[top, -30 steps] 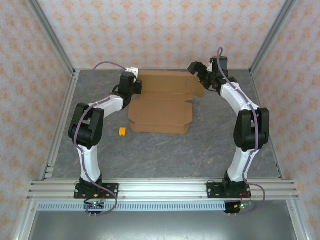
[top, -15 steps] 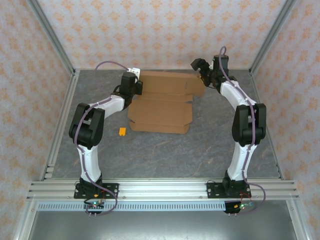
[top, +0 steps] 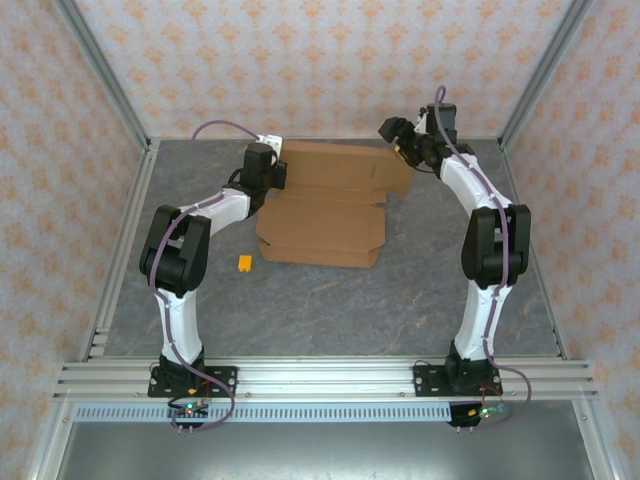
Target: Fold the paper box
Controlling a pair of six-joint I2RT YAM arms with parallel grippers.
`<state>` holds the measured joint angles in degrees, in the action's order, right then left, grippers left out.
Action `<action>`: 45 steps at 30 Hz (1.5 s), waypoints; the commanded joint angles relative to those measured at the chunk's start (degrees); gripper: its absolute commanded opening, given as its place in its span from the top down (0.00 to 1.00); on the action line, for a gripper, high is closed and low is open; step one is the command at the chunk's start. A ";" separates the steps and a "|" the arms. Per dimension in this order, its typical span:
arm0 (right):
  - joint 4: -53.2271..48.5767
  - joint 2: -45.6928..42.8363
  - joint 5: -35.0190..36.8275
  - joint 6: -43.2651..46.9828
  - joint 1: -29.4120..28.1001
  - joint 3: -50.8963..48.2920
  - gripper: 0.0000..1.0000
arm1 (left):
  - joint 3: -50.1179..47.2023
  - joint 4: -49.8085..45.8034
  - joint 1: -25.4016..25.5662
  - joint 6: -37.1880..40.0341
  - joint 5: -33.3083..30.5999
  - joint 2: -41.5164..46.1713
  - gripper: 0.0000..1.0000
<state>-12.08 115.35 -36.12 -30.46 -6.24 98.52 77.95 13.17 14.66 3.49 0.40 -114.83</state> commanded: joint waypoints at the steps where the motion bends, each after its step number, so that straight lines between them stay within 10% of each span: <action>1: -3.39 -1.20 -1.04 4.01 -0.81 1.85 0.26 | 1.94 -0.95 0.51 0.58 -0.93 -1.19 1.00; 45: -10.35 1.70 6.41 4.18 -5.92 4.17 0.46 | 1.52 -0.86 0.55 -0.02 -0.98 -0.48 1.00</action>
<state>-23.20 117.12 -28.47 -24.47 -11.55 103.35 77.97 13.04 14.66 3.46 0.36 -114.91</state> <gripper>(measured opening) 0.549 0.078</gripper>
